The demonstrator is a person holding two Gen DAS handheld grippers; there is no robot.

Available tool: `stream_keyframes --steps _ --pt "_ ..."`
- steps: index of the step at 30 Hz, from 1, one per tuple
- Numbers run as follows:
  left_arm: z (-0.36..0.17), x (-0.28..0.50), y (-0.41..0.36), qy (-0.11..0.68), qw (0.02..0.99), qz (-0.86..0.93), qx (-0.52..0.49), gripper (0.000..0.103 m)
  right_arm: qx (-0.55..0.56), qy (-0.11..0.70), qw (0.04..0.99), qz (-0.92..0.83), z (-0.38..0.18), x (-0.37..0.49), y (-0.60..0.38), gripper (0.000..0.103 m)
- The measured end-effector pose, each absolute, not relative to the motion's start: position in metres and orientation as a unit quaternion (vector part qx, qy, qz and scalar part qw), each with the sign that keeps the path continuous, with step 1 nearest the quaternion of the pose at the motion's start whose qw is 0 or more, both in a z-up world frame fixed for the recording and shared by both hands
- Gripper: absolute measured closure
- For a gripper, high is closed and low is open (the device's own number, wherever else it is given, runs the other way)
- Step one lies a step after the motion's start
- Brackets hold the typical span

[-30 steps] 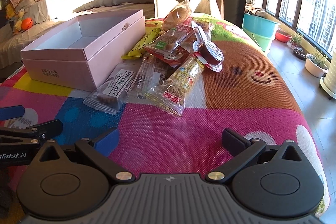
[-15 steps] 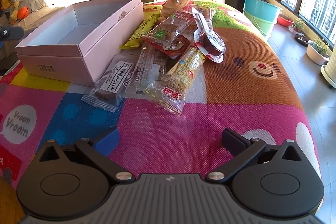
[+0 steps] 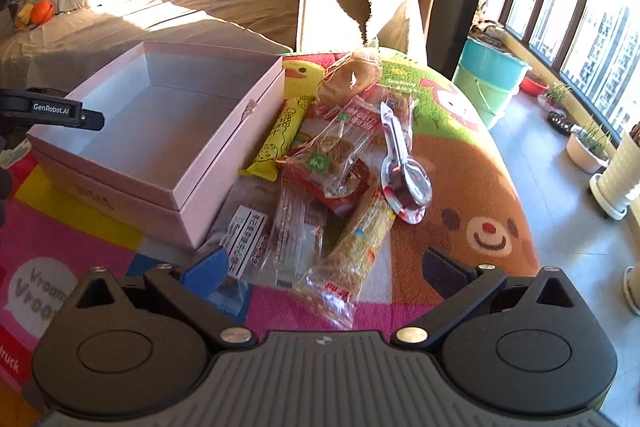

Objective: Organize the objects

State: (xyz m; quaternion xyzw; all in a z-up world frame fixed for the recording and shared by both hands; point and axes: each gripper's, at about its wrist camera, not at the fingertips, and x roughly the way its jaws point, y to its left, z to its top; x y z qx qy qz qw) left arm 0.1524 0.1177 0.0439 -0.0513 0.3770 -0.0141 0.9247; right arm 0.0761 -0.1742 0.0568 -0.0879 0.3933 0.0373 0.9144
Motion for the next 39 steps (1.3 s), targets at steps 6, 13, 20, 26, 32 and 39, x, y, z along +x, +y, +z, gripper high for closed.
stream_keyframes --steps 6,13,20,26,32,39 --pt "0.036 0.156 0.114 0.391 0.919 -0.02 -0.046 0.058 -0.098 0.357 0.928 0.045 0.065 0.1 -0.159 0.008" --pt "0.035 0.151 0.122 0.401 0.914 -0.001 -0.054 0.084 -0.047 0.341 0.937 0.06 0.08 0.155 -0.171 0.015" --pt "0.039 0.137 0.112 0.392 0.919 0.006 -0.04 0.085 -0.006 0.372 0.928 -0.004 0.077 0.249 -0.206 0.015" --pt "0.04 0.136 0.111 0.393 0.919 0.005 -0.037 0.086 0.028 0.404 0.914 -0.033 0.057 0.293 -0.197 0.013" --pt "0.04 0.136 0.112 0.392 0.92 0.005 -0.028 0.086 -0.013 0.412 0.91 -0.04 0.037 0.32 -0.174 0.013" --pt "0.039 0.137 0.108 0.389 0.921 0.011 -0.015 0.087 -0.024 0.406 0.914 -0.009 0.04 0.314 -0.176 0.047"
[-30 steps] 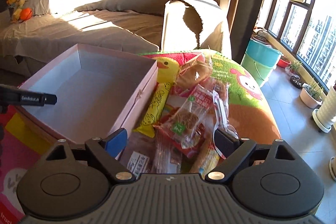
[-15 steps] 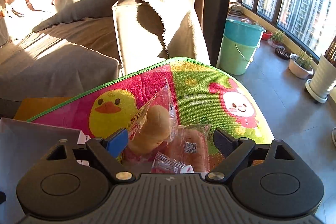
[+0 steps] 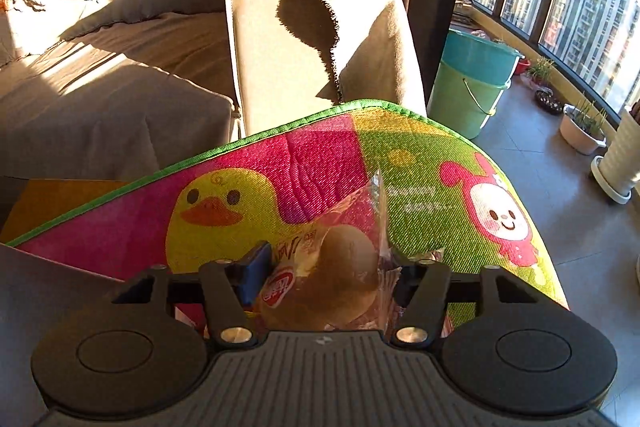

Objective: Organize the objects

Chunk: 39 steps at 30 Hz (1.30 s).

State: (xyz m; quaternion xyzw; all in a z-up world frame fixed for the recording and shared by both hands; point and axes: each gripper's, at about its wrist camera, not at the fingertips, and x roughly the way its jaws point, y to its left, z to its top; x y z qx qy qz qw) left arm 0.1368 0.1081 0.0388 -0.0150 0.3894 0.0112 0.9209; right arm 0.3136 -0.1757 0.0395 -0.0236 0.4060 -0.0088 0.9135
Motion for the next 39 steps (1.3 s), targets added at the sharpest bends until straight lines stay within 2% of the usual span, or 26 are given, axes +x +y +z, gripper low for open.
stream_keyframes --steps 1,5,10,19,27,33,35,37,38,39 --pt "0.039 0.137 0.108 0.389 0.921 0.012 -0.015 0.087 -0.021 0.404 0.914 0.001 0.043 0.31 -0.178 0.052" --pt "0.038 0.136 0.108 0.387 0.922 0.013 -0.017 0.087 -0.019 0.396 0.918 0.022 0.06 0.288 -0.187 0.061" --pt "0.037 0.136 0.109 0.384 0.923 0.015 -0.025 0.087 -0.012 0.385 0.922 0.041 0.087 0.247 -0.202 0.068" --pt "0.036 0.132 0.114 0.38 0.924 0.012 -0.044 0.087 0.018 0.389 0.916 0.093 0.109 0.153 -0.221 0.071" --pt "0.035 0.133 0.114 0.38 0.924 0.011 -0.049 0.087 0.095 0.458 0.875 0.126 0.07 0.066 -0.241 0.071" --pt "0.035 0.133 0.112 0.379 0.924 0.012 -0.048 0.087 0.085 0.463 0.88 0.073 0.054 0.032 -0.249 0.066" --pt "0.035 0.133 0.112 0.379 0.924 0.012 -0.048 0.087 0.027 0.447 0.893 0.041 0.052 0.03 -0.242 0.052" --pt "0.035 0.133 0.112 0.38 0.924 0.012 -0.049 0.087 -0.025 0.432 0.901 0.019 0.05 0.031 -0.233 0.044" --pt "0.035 0.133 0.112 0.38 0.924 0.012 -0.048 0.087 -0.035 0.428 0.903 0.019 0.05 0.032 -0.231 0.036" --pt "0.035 0.133 0.112 0.38 0.924 0.013 -0.048 0.087 -0.034 0.426 0.904 0.021 0.05 0.034 -0.23 0.033"
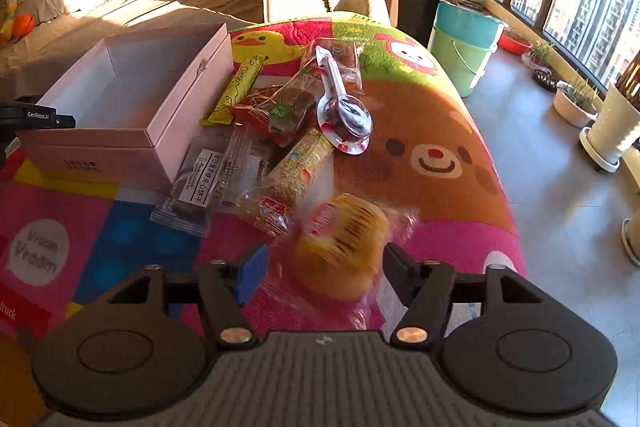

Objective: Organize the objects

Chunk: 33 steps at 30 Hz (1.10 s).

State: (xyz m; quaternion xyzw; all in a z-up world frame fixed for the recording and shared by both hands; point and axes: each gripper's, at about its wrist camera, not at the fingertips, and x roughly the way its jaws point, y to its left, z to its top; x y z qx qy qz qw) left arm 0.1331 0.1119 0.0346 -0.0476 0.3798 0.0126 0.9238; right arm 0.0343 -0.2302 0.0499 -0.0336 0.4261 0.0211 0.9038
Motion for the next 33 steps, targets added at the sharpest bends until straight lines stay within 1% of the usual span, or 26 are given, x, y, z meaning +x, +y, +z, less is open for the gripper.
stream_keyframes --steps 1,3,5,15,16,17,19,20,23,27,33 --pt "0.035 0.133 0.112 0.38 0.924 0.013 -0.048 0.087 -0.028 0.424 0.905 0.02 0.05 0.038 -0.229 0.027" --pt "0.035 0.133 0.112 0.38 0.924 0.013 -0.047 0.087 -0.023 0.424 0.905 0.012 0.047 0.045 -0.227 0.026" --pt "0.035 0.133 0.112 0.381 0.924 0.013 -0.046 0.087 -0.022 0.424 0.905 0.001 0.044 0.053 -0.224 0.022" --pt "0.035 0.132 0.112 0.381 0.923 0.012 -0.042 0.087 0.018 0.436 0.899 -0.036 0.025 0.071 -0.234 0.017" --pt "0.035 0.132 0.112 0.381 0.923 0.012 -0.042 0.087 0.018 0.436 0.899 -0.033 0.025 0.071 -0.235 0.019" --pt "0.035 0.132 0.113 0.382 0.923 0.013 -0.042 0.087 0.016 0.436 0.899 -0.03 0.026 0.069 -0.235 0.028" --pt "0.035 0.132 0.113 0.381 0.923 0.012 -0.042 0.087 0.003 0.441 0.897 -0.023 0.028 0.067 -0.235 0.042" --pt "0.035 0.131 0.113 0.381 0.923 0.012 -0.042 0.087 -0.001 0.445 0.895 -0.017 0.03 0.064 -0.237 0.045" --pt "0.035 0.131 0.114 0.38 0.924 0.011 -0.042 0.087 0.003 0.465 0.885 0.0 0.037 0.056 -0.241 0.049" --pt "0.035 0.13 0.113 0.381 0.924 0.011 -0.04 0.087 0.02 0.488 0.871 0.051 0.056 0.04 -0.232 0.05" --pt "0.036 0.129 0.115 0.38 0.924 0.007 -0.044 0.087 -0.036 0.457 0.878 0.139 0.102 0.029 -0.178 0.05"
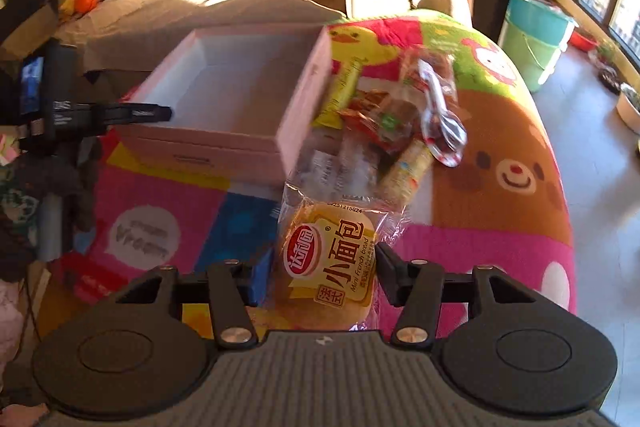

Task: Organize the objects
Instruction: 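Grasp the yellow-labelled bun packet with the right gripper and lift, then lower the bun packet into the pink box and open the right gripper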

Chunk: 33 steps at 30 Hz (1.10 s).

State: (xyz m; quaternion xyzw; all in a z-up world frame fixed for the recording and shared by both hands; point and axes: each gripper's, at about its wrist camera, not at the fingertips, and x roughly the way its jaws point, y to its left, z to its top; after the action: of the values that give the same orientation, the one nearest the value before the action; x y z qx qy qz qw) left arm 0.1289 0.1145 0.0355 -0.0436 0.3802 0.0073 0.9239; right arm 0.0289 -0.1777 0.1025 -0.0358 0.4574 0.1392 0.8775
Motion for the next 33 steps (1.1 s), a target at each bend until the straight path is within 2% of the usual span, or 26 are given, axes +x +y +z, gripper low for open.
stream_keyframes --steps 5,9,15,21,33 --pt "0.037 0.126 0.119 0.377 0.925 0.001 -0.055 0.088 -0.077 0.384 0.901 0.185 0.142 0.059 -0.128 0.05" --pt "0.038 0.122 0.121 0.375 0.925 0.0 -0.063 0.088 -0.12 0.343 0.914 0.179 0.153 0.113 -0.081 0.05" --pt "0.038 0.119 0.121 0.374 0.925 -0.001 -0.066 0.087 -0.135 0.365 0.903 0.182 0.131 0.176 -0.018 0.05" --pt "0.038 0.116 0.125 0.374 0.925 -0.01 -0.07 0.087 -0.162 0.385 0.889 0.189 0.1 0.198 0.024 0.05" --pt "0.039 0.113 0.123 0.374 0.925 -0.01 -0.068 0.087 -0.152 0.422 0.875 0.182 0.066 0.231 0.039 0.05"
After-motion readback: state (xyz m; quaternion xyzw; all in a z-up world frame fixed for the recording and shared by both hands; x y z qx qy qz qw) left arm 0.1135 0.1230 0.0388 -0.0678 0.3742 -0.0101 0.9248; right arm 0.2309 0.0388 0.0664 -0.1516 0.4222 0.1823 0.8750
